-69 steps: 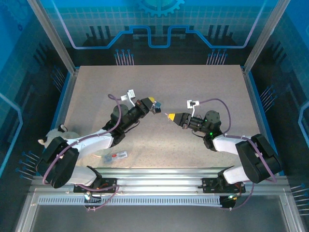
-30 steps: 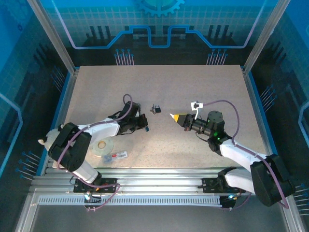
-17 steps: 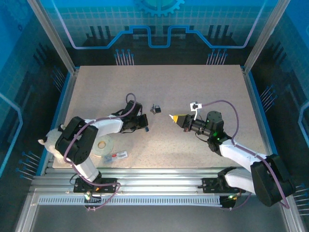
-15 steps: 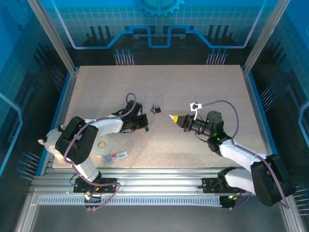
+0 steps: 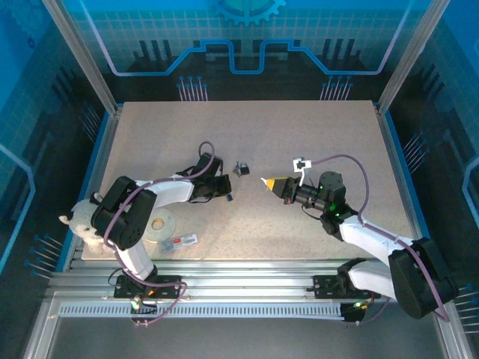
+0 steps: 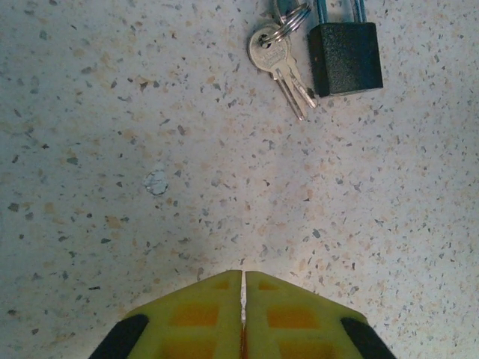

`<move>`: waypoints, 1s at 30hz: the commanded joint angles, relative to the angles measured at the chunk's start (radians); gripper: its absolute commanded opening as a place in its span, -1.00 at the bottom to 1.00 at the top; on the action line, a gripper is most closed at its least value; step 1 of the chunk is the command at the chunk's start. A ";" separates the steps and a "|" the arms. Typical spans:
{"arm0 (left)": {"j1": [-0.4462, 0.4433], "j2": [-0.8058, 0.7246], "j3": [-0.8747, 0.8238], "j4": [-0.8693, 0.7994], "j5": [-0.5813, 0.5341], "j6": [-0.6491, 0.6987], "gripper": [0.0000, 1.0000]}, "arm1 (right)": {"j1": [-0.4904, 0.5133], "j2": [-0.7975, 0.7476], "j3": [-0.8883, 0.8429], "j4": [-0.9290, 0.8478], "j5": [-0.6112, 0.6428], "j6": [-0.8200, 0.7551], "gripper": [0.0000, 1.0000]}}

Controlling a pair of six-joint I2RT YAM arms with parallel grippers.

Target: Lock with the key

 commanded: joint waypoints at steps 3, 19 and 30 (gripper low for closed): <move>0.007 0.020 0.021 -0.059 -0.033 0.038 -0.78 | 0.018 0.010 0.033 -0.009 0.002 -0.024 -1.00; 0.007 -0.016 0.028 -0.072 -0.053 0.041 -0.40 | 0.033 0.028 0.053 -0.068 0.034 -0.046 -1.00; 0.007 -0.238 -0.061 -0.057 -0.122 0.021 0.09 | 0.092 0.068 0.086 -0.157 0.133 -0.095 -1.00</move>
